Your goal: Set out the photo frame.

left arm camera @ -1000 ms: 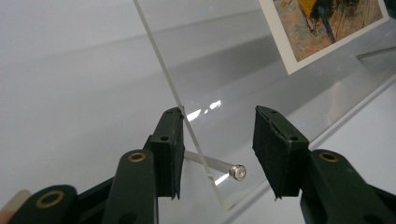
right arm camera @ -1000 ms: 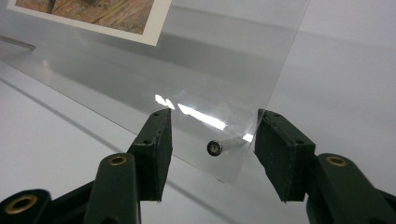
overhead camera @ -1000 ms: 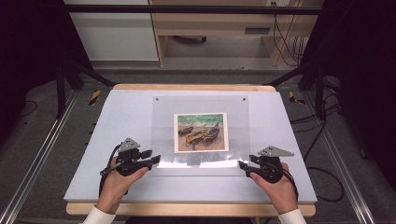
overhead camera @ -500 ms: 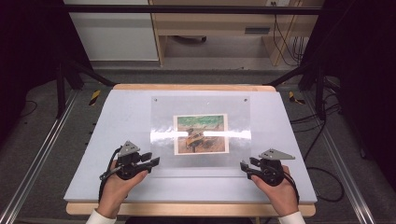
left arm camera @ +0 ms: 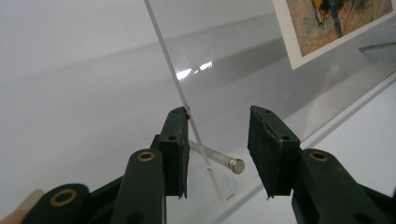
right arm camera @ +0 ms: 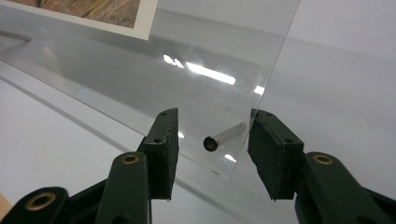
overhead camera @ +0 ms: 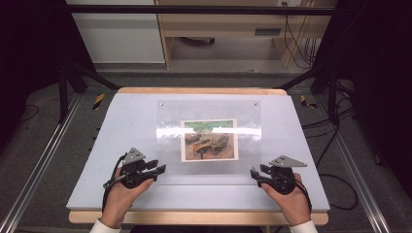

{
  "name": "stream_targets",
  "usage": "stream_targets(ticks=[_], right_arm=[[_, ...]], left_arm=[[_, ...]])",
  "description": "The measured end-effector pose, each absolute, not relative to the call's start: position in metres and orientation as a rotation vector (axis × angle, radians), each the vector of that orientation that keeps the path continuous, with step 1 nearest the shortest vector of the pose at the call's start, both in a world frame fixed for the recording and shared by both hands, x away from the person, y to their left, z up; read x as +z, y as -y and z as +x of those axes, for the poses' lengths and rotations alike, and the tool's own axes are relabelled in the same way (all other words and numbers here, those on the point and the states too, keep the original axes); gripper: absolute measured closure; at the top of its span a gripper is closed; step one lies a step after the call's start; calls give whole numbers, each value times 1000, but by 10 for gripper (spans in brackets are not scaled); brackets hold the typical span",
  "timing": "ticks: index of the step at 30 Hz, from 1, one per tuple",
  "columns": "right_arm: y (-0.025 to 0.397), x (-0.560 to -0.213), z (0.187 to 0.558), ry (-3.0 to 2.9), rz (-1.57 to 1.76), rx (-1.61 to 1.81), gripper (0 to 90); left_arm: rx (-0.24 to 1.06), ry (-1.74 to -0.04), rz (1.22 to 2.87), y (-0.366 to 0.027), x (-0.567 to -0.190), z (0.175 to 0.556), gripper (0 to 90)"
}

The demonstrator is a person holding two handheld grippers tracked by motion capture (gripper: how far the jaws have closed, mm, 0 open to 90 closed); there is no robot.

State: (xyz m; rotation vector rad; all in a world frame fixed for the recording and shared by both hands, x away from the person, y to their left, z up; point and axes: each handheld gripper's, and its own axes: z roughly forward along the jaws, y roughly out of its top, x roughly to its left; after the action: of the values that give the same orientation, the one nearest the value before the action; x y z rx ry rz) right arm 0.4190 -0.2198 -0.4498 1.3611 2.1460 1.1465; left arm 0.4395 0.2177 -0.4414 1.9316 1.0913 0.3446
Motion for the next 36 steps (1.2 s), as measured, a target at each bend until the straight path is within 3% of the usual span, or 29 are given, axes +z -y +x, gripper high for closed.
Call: stream_targets(ticks=[36], right_arm=[[222,-453,411,-2144,1382,1127,628]], left_arm=[[345,-1091,1945,-220,-445,430,652]])
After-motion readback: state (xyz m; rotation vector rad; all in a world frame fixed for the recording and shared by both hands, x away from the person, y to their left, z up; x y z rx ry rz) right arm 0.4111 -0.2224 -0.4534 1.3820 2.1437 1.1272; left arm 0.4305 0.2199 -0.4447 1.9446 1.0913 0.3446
